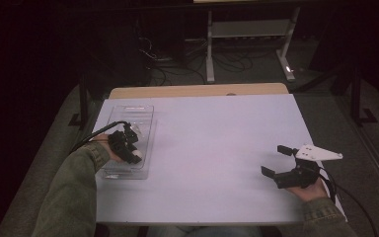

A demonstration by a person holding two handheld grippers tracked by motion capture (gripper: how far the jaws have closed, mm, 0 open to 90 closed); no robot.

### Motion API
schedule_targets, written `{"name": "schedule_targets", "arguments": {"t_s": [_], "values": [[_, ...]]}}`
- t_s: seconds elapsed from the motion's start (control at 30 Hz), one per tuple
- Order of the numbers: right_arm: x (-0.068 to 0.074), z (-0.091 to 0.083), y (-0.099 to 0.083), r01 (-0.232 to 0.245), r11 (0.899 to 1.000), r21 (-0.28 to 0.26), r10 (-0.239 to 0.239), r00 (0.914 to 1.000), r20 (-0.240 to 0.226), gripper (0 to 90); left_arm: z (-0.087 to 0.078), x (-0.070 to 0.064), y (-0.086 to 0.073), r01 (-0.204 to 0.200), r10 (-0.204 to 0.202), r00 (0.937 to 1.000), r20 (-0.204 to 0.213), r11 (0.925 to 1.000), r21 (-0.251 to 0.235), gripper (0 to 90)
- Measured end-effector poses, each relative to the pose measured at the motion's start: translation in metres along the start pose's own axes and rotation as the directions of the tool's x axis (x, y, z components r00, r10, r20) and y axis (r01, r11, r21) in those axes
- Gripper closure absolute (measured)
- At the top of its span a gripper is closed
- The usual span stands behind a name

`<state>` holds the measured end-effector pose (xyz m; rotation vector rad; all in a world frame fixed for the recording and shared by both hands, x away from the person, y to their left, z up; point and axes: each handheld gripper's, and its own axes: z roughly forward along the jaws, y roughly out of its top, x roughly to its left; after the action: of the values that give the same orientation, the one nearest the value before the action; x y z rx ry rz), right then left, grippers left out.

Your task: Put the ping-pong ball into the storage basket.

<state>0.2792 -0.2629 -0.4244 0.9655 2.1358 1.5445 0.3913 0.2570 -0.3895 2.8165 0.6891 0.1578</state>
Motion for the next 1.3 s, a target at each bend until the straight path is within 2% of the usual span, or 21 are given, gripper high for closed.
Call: {"name": "schedule_targets", "arguments": {"t_s": [0.33, 0.57, 0.8, 0.87, 0.9, 0.93, 1.0, 1.13, 1.3], "values": [[0.0, 0.0, 0.0, 0.003, 1.0, 0.0, -0.003, 1.0, 0.0, 0.0, -0.011, 0.003, 0.0, 0.033, -0.033, 0.9993, -0.017, 0.9992, -0.023, 32.7], [0.0, 0.0, 0.0, 0.004, 1.0, 0.001, -0.004, 1.0, 0.001, 0.0, -0.016, 0.003, 0.002, 0.055, -0.056, 0.998, -0.028, 0.9976, -0.042, 27.6], [0.001, 0.0, 0.0, 0.004, 1.0, 0.0, -0.004, 1.0, 0.002, 0.0, -0.025, 0.003, 0.005, 0.071, -0.073, 0.9967, -0.035, 0.9961, -0.052, 16.9], [0.001, -0.001, 0.0, 0.003, 1.0, 0.001, -0.003, 1.0, 0.002, 0.0, -0.028, 0.002, 0.006, 0.07, -0.072, 0.996, -0.052, 0.9963, -0.051, 10.0], [0.001, -0.001, 0.0, 0.003, 1.0, 0.001, -0.003, 1.0, 0.002, 0.0, -0.029, 0.002, 0.006, 0.074, -0.077, 0.9957, -0.053, 0.9957, -0.056, 10.0], [0.0, -0.001, 0.0, 0.003, 1.0, 0.001, -0.003, 1.0, 0.002, 0.0, -0.03, 0.002, 0.006, 0.076, -0.079, 0.9954, -0.055, 0.9952, -0.062, 2.6], [0.001, -0.001, 0.0, 0.004, 1.0, 0.002, -0.004, 1.0, 0.001, 0.0, -0.032, 0.0, 0.007, 0.079, -0.084, 0.9946, -0.061, 0.9937, -0.079, 0.0], [0.001, 0.0, 0.0, 0.004, 1.0, 0.002, -0.004, 1.0, 0.001, 0.0, -0.04, -0.001, 0.008, 0.082, -0.088, 0.995, -0.047, 0.9883, -0.129, 0.0], [0.001, -0.001, 0.0, 0.003, 1.0, 0.002, -0.003, 1.0, 0.002, 0.0, -0.049, -0.003, 0.006, 0.084, -0.095, 0.9939, -0.057, 0.9821, -0.169, 0.0]]}}
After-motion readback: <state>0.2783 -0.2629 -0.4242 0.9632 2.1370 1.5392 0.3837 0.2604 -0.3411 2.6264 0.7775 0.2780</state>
